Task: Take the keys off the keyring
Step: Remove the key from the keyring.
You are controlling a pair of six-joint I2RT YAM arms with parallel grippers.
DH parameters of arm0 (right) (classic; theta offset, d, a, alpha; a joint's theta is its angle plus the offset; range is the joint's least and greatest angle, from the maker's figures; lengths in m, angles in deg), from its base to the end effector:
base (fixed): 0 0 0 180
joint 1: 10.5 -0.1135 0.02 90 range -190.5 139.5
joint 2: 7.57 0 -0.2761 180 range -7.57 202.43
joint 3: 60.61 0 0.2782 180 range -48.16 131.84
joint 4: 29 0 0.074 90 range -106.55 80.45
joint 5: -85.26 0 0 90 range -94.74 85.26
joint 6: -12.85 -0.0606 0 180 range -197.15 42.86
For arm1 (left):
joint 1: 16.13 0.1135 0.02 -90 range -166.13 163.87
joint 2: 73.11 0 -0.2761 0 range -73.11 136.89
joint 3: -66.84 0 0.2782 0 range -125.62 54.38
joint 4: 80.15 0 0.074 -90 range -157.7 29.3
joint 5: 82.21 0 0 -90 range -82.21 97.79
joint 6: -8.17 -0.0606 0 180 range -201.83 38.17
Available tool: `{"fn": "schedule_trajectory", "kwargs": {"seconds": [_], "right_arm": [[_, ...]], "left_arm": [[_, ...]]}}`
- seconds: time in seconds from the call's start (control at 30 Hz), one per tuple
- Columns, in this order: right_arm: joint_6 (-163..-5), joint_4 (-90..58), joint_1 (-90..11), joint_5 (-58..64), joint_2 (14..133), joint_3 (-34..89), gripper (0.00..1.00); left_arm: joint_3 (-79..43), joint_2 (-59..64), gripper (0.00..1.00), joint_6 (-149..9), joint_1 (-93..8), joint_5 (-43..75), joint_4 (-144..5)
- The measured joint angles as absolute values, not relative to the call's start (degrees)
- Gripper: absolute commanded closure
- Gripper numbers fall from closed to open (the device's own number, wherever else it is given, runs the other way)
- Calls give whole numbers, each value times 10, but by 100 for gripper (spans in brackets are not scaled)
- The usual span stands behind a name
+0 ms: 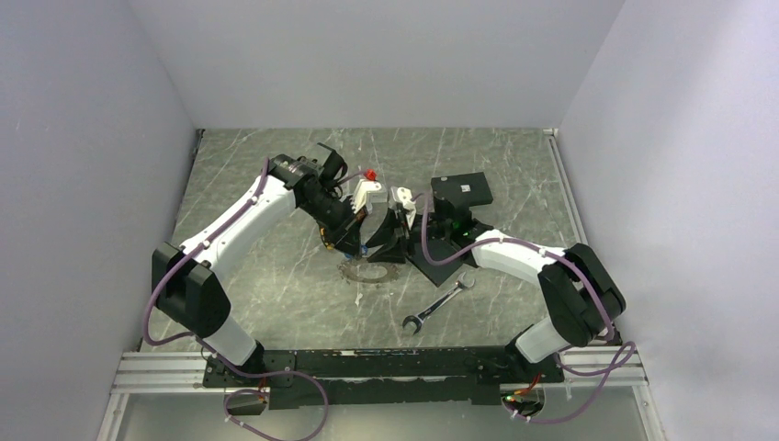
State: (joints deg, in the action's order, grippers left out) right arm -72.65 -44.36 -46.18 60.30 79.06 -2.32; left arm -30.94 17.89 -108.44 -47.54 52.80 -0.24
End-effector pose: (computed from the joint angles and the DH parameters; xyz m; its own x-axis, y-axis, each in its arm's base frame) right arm 0.2487 0.2462 0.2347 -0.1063 -0.1171 -0.9874 -0.9751 -0.1822 0.1266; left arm 0.2636 -0.2112 0.3106 -0.4867 0.6683 -0.5626 0.8519 0.2204 -0.4751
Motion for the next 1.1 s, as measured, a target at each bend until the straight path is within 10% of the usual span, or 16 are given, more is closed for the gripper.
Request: {"fn": "schedule_trajectory", "kwargs": {"seconds": [0.6,0.83,1.1], "right_arm": [[-663,-298,-438,547,793,2,45],[-594,-166,-392,463,712,10,2],[-631,-122,-299,444,636,85,0]], "left_arm": [[-286,179,100,-1004,-470,528,-66],[-242,179,100,-984,-470,514,-132],[-226,179,100,-1008,-469,498,-173]]}}
